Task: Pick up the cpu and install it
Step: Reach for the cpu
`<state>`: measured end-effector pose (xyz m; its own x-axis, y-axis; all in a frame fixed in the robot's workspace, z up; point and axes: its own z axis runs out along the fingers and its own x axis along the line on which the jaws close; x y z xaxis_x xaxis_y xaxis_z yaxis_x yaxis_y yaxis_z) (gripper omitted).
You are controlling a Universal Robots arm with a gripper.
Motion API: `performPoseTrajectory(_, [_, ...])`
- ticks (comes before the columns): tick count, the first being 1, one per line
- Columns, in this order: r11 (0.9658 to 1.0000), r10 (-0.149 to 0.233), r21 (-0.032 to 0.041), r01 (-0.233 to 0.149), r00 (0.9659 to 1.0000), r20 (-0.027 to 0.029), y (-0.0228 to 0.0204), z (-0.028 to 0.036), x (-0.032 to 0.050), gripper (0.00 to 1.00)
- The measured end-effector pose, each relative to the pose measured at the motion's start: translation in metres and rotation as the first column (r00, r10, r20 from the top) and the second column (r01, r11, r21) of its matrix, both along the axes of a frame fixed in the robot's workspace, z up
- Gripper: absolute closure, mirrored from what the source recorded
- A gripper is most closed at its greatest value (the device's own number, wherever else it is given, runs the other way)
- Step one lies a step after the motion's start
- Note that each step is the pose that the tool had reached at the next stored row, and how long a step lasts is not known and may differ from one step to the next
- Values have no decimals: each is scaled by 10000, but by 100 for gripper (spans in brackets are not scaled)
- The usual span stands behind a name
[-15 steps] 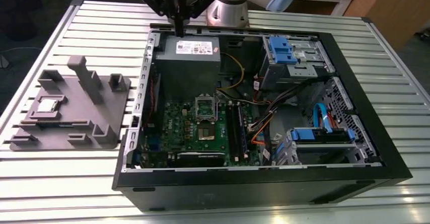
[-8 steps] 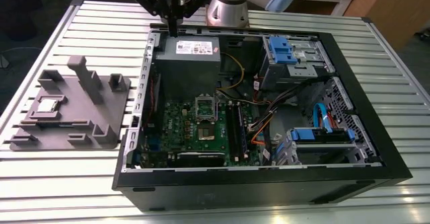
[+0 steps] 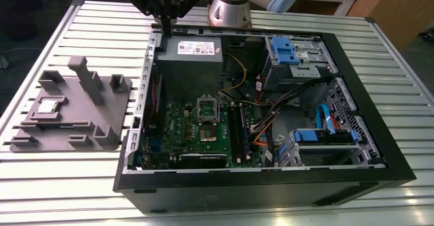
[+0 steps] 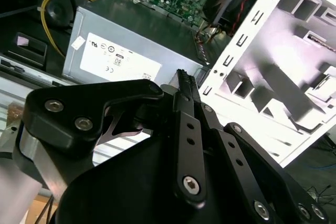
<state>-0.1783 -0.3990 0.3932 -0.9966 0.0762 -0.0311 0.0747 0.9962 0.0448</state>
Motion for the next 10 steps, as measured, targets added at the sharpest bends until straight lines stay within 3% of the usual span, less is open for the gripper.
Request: performPoseTrajectory(10, [10000,0,1,0,10000,27,0,-2,-173,90])
